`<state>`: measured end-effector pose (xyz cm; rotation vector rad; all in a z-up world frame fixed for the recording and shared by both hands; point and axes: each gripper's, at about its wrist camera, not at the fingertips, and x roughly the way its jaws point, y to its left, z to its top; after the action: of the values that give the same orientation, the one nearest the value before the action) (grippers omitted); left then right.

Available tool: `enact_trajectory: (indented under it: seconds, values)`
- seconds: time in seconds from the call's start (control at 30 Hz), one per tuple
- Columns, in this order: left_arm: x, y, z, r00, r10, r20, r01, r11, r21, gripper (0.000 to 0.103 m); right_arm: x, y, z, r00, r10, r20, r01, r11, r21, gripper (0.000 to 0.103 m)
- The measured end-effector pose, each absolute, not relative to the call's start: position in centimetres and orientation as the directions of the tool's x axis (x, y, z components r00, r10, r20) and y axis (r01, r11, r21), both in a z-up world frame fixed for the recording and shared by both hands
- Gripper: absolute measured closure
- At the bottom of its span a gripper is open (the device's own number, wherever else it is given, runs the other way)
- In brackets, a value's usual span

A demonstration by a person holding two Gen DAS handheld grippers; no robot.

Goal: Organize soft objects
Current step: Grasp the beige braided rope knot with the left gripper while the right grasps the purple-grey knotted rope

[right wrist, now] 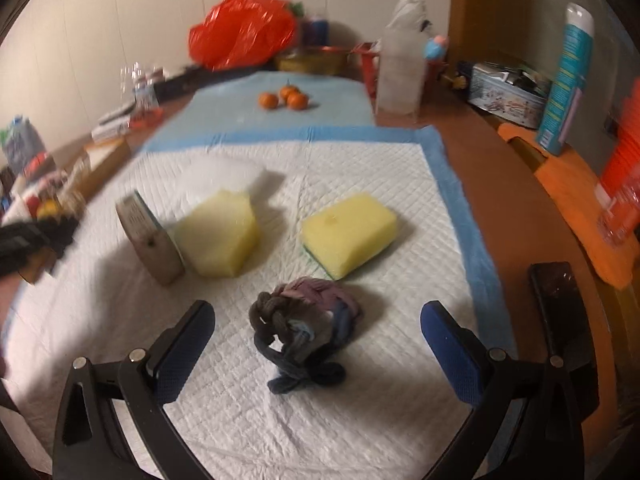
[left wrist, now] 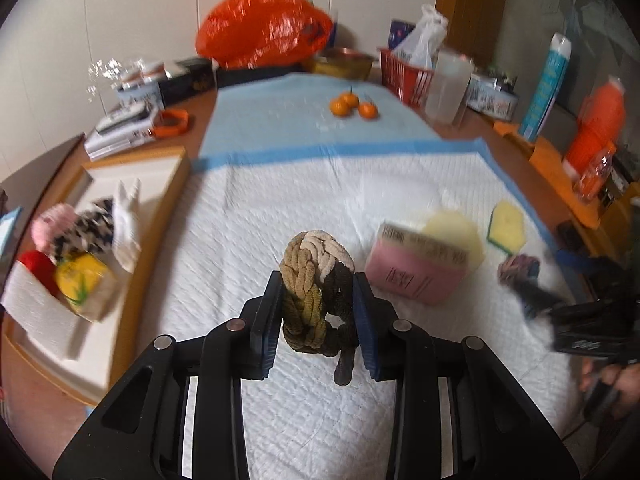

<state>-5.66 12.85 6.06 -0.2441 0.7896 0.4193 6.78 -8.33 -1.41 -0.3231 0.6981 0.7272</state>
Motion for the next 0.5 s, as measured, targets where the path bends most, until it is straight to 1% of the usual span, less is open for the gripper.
enact_trajectory:
  seconds: [0.2, 0.3, 0.33, 0.37, 0.4, 0.47, 0.5]
  values:
    - [-7.1, 12.5, 9.6, 0.675, 0.305, -0.671, -0.463, 0.884, -0.064, 0.07, 8.1, -6.9, -3.1, 0.519, 0.434, -0.737, -0.697, 0.714, -0.071, 0.0]
    - [-7.7, 12.5, 10.6, 0.682, 0.322, -0.657, -0.471, 0.88, -0.058, 0.07, 7.9, -6.6, -3.6, 0.508, 0.432, -0.745, -0.707, 0.703, -0.075, 0.001]
    - [-7.8, 12.6, 10.8, 0.683, 0.325, -0.655, -0.475, 0.878, -0.06, 0.07, 7.8, -6.6, -3.6, 0.508, 0.435, -0.744, -0.71, 0.701, -0.075, 0.008]
    - [-7.9, 12.8, 10.9, 0.683, 0.325, -0.654, -0.477, 0.877, -0.062, 0.07, 7.6, -6.6, -3.7, 0.504, 0.442, -0.742, -0.713, 0.698, -0.068, 0.017]
    - [-8.0, 12.9, 11.0, 0.684, 0.326, -0.653, -0.48, 0.875, -0.066, 0.07, 7.6, -6.7, -3.7, 0.498, 0.45, -0.742, -0.715, 0.697, -0.057, 0.024]
    - [-8.1, 13.0, 11.1, 0.682, 0.328, -0.654, -0.485, 0.872, -0.069, 0.07, 7.6, -6.9, -3.6, 0.484, 0.464, -0.742, -0.718, 0.696, -0.033, 0.048]
    - [-8.1, 13.1, 11.1, 0.681, 0.328, -0.655, -0.487, 0.871, -0.071, 0.07, 7.5, -7.0, -3.5, 0.477, 0.475, -0.74, -0.725, 0.688, -0.026, 0.054]
